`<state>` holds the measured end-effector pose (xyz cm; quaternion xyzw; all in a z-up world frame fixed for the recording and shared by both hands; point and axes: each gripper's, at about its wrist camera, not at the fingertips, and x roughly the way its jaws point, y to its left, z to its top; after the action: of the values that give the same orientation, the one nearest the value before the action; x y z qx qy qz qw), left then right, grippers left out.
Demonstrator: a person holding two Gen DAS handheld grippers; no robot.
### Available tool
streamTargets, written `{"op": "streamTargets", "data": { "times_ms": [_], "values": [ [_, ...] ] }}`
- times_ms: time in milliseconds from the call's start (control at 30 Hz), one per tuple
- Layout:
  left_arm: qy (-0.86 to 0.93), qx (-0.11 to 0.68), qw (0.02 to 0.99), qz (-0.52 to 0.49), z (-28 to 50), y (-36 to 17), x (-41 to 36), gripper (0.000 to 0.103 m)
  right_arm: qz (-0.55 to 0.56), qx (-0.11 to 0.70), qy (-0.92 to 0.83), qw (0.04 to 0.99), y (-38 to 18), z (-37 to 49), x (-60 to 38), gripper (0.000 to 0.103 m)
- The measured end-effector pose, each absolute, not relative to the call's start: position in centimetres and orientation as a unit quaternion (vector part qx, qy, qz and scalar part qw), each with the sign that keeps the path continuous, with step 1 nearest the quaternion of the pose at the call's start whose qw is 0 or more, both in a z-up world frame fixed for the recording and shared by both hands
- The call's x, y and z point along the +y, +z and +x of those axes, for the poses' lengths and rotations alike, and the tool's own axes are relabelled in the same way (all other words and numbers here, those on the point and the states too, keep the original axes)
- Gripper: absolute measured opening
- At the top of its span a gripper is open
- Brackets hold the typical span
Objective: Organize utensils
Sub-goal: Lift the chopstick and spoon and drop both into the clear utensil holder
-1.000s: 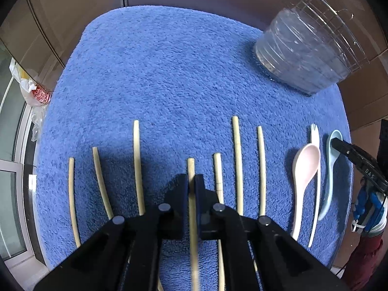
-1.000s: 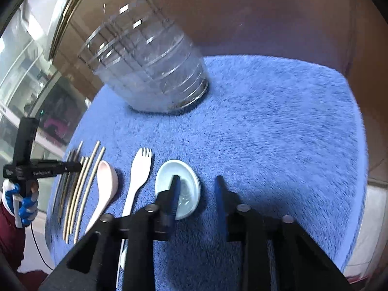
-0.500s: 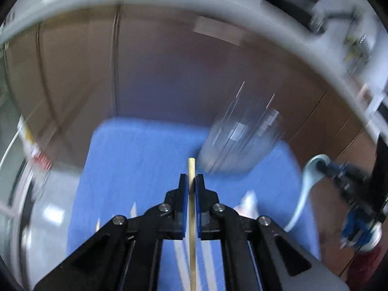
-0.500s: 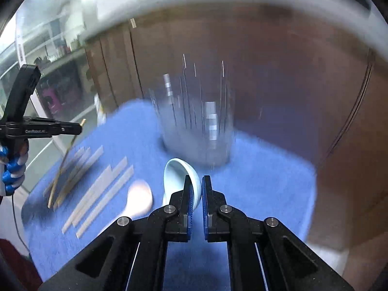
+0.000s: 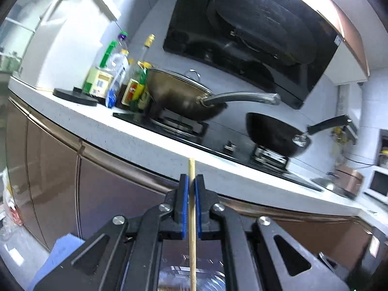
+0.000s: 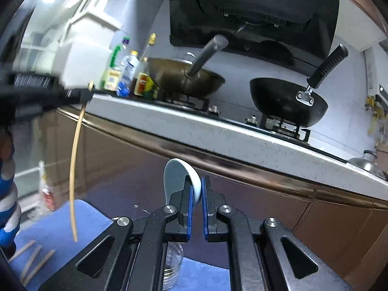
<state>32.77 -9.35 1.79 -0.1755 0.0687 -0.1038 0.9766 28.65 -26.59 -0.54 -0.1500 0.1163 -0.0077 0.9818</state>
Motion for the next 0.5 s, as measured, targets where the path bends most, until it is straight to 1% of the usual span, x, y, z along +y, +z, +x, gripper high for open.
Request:
{"op": "streamTargets", "data": {
  "times_ms": [133, 267, 367, 400, 433, 500],
  "values": [
    [-0.068, 0.040, 0.982, -0.172, 35.0, -0.9, -11.0, 0.005, -0.153, 0.116, -0.031, 0.981, -3.2, 29.5, -25.7, 0.007],
    [-0.053, 0.031, 0.985, -0.162, 35.3, -5.1, -12.3, 0.005, -0.157, 0.121, -0.049, 0.979, -6.0, 30.2, -25.4, 0.007],
    [-0.044, 0.024, 0.990, -0.132, 34.6, -7.4, -12.9, 0.011, -0.157, 0.135, -0.041, 0.978, -8.1, 30.4, -25.2, 0.008],
    [-0.047, 0.026, 0.991, -0.126, 34.5, -7.8, -13.0, 0.023, -0.152, 0.144, -0.033, 0.977, -8.9, 30.4, -25.2, 0.014],
    [-0.053, 0.031, 0.991, -0.123, 34.3, -8.1, -12.8, 0.029, -0.149, 0.147, -0.029, 0.977, -9.2, 30.3, -25.2, 0.018],
    [-0.060, 0.037, 0.990, -0.123, 33.6, -8.2, -12.2, 0.031, -0.139, 0.148, -0.022, 0.979, -9.6, 29.9, -25.4, 0.036]
  ]
}}
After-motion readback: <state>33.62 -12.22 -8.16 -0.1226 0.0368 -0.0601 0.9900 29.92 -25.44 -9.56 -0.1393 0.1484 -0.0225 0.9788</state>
